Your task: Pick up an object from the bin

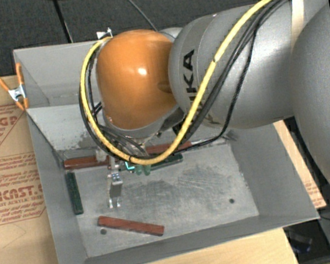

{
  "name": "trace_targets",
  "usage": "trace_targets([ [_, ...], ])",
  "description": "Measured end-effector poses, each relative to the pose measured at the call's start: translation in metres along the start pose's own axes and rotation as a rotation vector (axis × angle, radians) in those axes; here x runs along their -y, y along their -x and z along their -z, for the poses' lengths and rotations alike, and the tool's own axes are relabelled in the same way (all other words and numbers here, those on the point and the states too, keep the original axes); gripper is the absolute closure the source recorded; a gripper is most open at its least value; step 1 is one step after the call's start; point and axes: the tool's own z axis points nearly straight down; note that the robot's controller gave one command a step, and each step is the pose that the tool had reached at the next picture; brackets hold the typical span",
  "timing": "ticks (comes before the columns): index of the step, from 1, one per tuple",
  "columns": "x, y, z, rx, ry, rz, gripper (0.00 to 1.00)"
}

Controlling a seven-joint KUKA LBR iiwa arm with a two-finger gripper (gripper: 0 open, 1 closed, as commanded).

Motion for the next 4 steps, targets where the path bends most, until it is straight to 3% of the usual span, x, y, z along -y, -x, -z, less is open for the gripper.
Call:
trace_targets([
  [1, 0.001, 0.002, 0.004, 0.007, 0.002, -0.002, 0.00],
  [2, 0.039, -0.033, -0.054, 0.011, 0.002, 0.050, 0.00],
  [3, 0.044, -0.028, -0.100, 0.007, 0.001, -0.021, 0.00],
  [4, 0.034, -0.046, -0.157, 0.021, 0.005, 0.054, 1.00],
])
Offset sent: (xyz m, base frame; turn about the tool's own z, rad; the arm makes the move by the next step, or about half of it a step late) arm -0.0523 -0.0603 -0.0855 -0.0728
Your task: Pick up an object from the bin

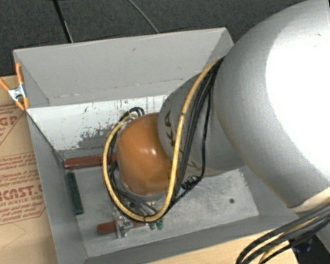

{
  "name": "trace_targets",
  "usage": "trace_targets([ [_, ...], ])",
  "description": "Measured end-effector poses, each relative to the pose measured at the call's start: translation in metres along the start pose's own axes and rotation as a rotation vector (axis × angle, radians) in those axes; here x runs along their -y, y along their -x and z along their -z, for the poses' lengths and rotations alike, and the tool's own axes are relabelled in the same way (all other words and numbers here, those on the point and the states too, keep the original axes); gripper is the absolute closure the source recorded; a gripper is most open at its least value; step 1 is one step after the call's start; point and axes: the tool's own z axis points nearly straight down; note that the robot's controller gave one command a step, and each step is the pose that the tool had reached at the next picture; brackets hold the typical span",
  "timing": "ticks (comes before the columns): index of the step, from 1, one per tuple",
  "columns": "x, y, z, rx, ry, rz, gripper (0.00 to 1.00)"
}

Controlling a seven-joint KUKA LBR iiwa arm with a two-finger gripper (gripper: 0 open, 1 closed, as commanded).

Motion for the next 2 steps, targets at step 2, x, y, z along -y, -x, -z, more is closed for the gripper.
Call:
trace_targets([
  [2, 0.017, 0.001, 0.166, -0.011, -0.004, -0.016, 1.00],
])
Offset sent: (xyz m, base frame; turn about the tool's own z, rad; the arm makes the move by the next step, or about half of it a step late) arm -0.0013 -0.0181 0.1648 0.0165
